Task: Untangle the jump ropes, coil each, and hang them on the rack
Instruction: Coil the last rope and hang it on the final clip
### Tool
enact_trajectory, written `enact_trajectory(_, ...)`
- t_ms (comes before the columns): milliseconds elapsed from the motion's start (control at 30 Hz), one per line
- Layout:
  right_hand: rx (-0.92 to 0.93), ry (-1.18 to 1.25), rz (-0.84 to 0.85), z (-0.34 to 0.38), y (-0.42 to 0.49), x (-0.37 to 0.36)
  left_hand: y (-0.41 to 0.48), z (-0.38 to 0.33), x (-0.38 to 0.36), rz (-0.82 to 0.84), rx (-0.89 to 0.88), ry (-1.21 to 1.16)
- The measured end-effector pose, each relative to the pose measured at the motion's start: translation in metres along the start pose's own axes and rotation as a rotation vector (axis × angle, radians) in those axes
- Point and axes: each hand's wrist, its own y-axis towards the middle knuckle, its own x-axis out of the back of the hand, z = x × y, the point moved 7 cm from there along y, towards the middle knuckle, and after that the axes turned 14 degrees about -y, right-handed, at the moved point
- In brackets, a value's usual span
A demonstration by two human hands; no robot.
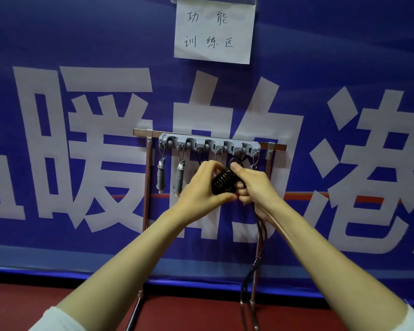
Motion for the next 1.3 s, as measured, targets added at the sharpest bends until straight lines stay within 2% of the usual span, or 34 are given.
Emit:
enact_trajectory(67,0.002,0.054,0.008,0.0,-0.001,-0.001,0.0,-0.001,0.0,0.071,-0.024,0.022)
enact_trajectory(167,0.015,0.102,0.013,-0.003,-0.002,-0.003,-0.003,0.001,0.003,0.095,0.061,-0.002)
enact_trajectory(267,-0.007,0.133,0.011,-0.006,-0.002,-0.003,-0.009,0.005,0.0,0.194,0.216,-0.207)
enact_trajectory(333,-0.016,0.159,0.018,-0.007,-0.002,-0.004,-0.012,0.005,-0.002,0.238,0.257,-0.344)
enact_trajectory(467,0.003,0.186,0.138,0.002,0.001,-0.008,-0.007,0.005,0.006,0.081,0.268,-0.485)
enact_trajectory(567,0.027,-0.174,0.188,0.0,0.0,-0.007,-0.004,0.016,0.025,-0.044,0.323,-0.462)
enact_trajectory(633,0.103,-0.557,0.099,-0.003,0.0,-0.001,-0.003,0.02,0.029,-0.027,0.315,-0.327)
enact_trajectory(767,0.389,-1.54,-0.068,0.004,-0.003,-0.008,0.0,0.022,0.024,0.029,0.218,0.043)
enact_trajectory(833,0.525,-1.747,-0.096,0.011,-0.006,-0.011,-0.001,0.029,0.021,0.116,0.201,0.243)
enact_trajectory(1000,0.697,-1.791,-0.047,0.024,-0.008,-0.009,-0.003,0.029,0.011,0.289,0.153,0.542)
enact_trajectory(1100,0.736,-1.779,0.004,0.03,-0.01,-0.012,0.001,0.026,0.006,0.402,0.121,0.615)
enact_trajectory(1200,0.664,-1.546,0.095,0.041,-0.006,-0.003,-0.003,0.02,0.001,0.522,0.092,0.564)
enact_trajectory(1300,0.468,-1.102,0.331,0.04,0.002,0.004,-0.013,0.01,-0.006,0.567,0.015,0.494)
